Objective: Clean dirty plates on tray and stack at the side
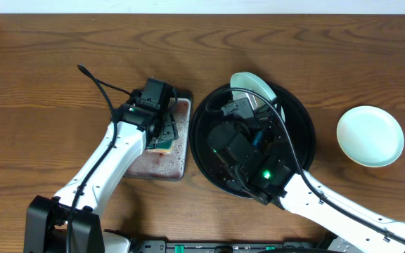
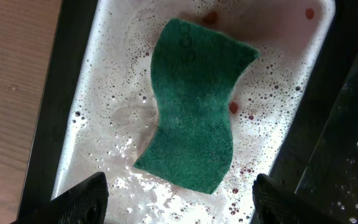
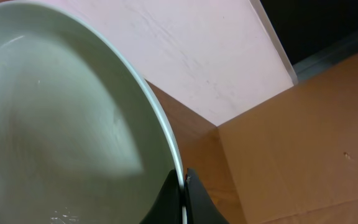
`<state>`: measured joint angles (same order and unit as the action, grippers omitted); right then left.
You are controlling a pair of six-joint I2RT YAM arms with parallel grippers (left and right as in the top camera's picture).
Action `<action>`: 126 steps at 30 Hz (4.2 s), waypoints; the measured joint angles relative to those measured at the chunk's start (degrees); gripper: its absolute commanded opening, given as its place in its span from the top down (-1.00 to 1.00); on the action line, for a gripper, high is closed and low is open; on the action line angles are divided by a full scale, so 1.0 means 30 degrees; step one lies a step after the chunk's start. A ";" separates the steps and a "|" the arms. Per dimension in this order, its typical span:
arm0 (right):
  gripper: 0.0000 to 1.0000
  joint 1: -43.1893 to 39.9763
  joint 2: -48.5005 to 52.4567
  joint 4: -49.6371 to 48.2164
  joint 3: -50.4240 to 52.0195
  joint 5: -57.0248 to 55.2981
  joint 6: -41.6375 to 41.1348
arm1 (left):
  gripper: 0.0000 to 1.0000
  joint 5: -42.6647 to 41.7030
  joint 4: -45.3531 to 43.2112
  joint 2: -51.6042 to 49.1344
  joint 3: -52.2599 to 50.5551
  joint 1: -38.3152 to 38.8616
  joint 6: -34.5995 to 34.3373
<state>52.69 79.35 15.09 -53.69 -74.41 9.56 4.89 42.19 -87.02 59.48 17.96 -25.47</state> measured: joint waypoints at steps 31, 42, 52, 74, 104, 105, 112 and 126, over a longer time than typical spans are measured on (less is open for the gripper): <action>0.98 -2.3562 -0.0007 0.6244 0.0233 2.3795 -1.2335 | -0.50 0.0000 0.0000 0.0000 0.0000 0.0000 0.0000; 0.93 -2.9776 -0.0015 0.3614 0.3723 2.5186 -1.4950 | -0.50 0.0000 0.0000 0.0000 0.0000 0.0000 0.0000; -0.19 -3.0308 -0.0015 0.1501 0.4320 2.8144 -1.5467 | -0.50 0.0000 0.0000 0.0000 0.0000 0.0000 0.0000; -0.36 -1.6509 -0.0044 0.6841 0.3038 2.8523 -0.5894 | -0.65 -0.1807 0.3155 0.0000 -0.0007 -0.3745 0.0605; -0.98 -1.2823 -1.6109 0.9209 0.6324 2.4502 -0.6564 | -0.69 -0.2514 0.1078 2.1092 -0.8429 -0.4204 0.1479; -0.99 -1.2823 -1.6109 0.9333 0.6324 2.4494 -0.6564 | -0.70 -0.2514 0.1180 2.1391 -0.8429 -0.4204 0.1450; -0.98 -1.2823 -1.6109 1.0302 0.6331 2.4487 -0.6579 | -0.71 -0.2514 0.1355 2.1660 -0.8429 -0.4204 0.1443; -0.98 -1.2823 -1.6109 1.1591 0.6331 2.4487 -0.6586 | -0.72 -0.2514 0.1355 2.1660 -0.8429 -0.4204 0.1435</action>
<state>14.22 31.03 49.87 -34.70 -0.95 -10.20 -2.66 46.26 -22.04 34.20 5.34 -21.17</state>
